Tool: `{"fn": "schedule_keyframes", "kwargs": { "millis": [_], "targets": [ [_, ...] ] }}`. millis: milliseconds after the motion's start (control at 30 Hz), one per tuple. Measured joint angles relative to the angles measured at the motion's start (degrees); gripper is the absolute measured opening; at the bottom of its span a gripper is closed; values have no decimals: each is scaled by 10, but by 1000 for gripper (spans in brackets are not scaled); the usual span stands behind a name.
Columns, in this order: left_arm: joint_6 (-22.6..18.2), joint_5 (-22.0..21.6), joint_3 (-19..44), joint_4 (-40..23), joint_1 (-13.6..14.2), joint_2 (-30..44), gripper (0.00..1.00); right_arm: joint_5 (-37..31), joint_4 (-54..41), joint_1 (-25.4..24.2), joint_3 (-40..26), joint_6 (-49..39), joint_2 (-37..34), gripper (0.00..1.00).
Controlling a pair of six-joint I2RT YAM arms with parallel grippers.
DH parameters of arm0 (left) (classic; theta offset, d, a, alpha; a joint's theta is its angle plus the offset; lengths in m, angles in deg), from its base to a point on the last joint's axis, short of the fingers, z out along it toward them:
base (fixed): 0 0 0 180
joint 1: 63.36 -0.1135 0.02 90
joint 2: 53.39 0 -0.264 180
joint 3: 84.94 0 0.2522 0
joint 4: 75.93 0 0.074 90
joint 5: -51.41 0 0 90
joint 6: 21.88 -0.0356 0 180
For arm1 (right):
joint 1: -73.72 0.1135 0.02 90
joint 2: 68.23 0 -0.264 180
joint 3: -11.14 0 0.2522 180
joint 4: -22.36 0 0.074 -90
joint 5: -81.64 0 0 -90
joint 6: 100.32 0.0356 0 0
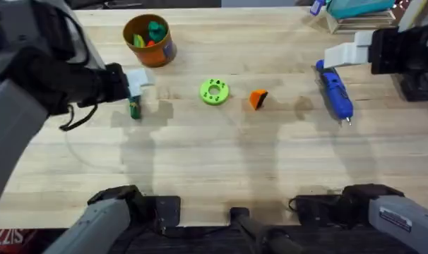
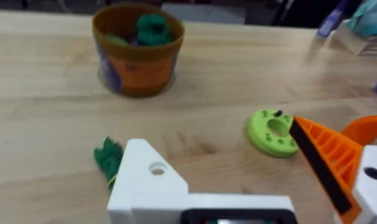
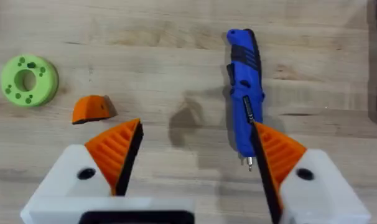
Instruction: Pick up the gripper from the table and insert it into the empty holder that is missing its gripper. Then pick up a screw, insert it into the mounting hole, and use the screwdriver to tighten it. Finally, clean up the table by picking up the vegetable and placing it into the bucket.
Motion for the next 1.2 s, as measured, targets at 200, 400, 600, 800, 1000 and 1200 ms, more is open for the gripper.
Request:
{"fn": "schedule_keyframes", "kwargs": {
  "millis": [200, 400, 600, 800, 1000, 1200],
  "targets": [
    [2, 25, -91, 131, 8, -150, 996, 0, 0, 0, 0, 0, 0, 993],
    [4, 43, -282, 254, 23, -342, 994, 0, 0, 0, 0, 0, 0, 993],
    [5, 86, -432, 329, 23, -462, 994, 0, 0, 0, 0, 0, 0, 993],
    [6, 173, -471, 389, 32, -550, 994, 0, 0, 0, 0, 0, 0, 993],
    [6, 247, -471, 390, 39, -618, 994, 0, 0, 0, 0, 0, 0, 993],
    [6, 326, -471, 387, 63, -622, 993, 0, 0, 0, 0, 0, 0, 993]
  ]
}}
